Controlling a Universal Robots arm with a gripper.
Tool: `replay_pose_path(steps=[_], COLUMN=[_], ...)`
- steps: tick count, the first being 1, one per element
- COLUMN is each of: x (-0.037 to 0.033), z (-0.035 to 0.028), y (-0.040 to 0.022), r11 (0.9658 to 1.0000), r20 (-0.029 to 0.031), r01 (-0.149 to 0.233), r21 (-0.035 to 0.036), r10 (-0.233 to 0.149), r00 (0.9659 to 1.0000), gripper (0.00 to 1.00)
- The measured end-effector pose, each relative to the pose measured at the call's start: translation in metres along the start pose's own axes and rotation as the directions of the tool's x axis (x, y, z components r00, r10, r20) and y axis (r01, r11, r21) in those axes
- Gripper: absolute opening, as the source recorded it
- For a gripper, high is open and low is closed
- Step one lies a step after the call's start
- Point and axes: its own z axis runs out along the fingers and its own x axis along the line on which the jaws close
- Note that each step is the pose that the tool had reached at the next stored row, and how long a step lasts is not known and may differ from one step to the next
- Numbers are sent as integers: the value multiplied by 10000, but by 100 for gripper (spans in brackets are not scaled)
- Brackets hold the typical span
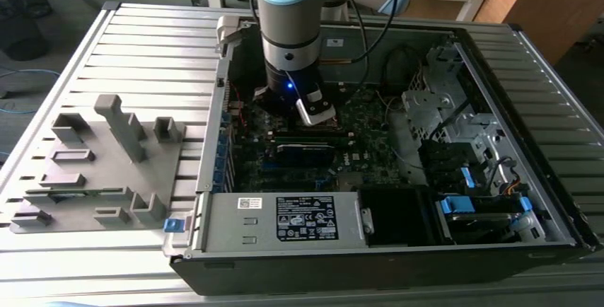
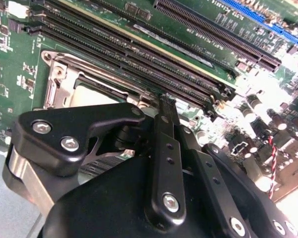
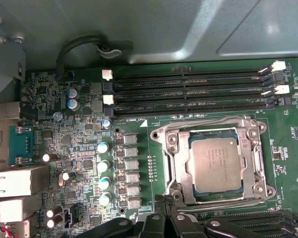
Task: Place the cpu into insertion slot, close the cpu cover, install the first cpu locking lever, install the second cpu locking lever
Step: 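Install the second cpu locking lever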
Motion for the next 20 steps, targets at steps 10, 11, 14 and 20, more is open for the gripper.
replay_pose_path(steps=[10, 11, 14, 20], x=[2, 2, 3, 3], z=[-1, -1, -1, -16], y=[-12, -14, -16, -15], r11=[10000, 9999, 9999, 9998], r20=[8, 10, 15, 15], r01=[8, 10, 13, 12], r21=[95, 122, 170, 174], r10=[-8, -11, -13, -13], r00=[10000, 10000, 10000, 10000], gripper=[11, 11, 11, 11])
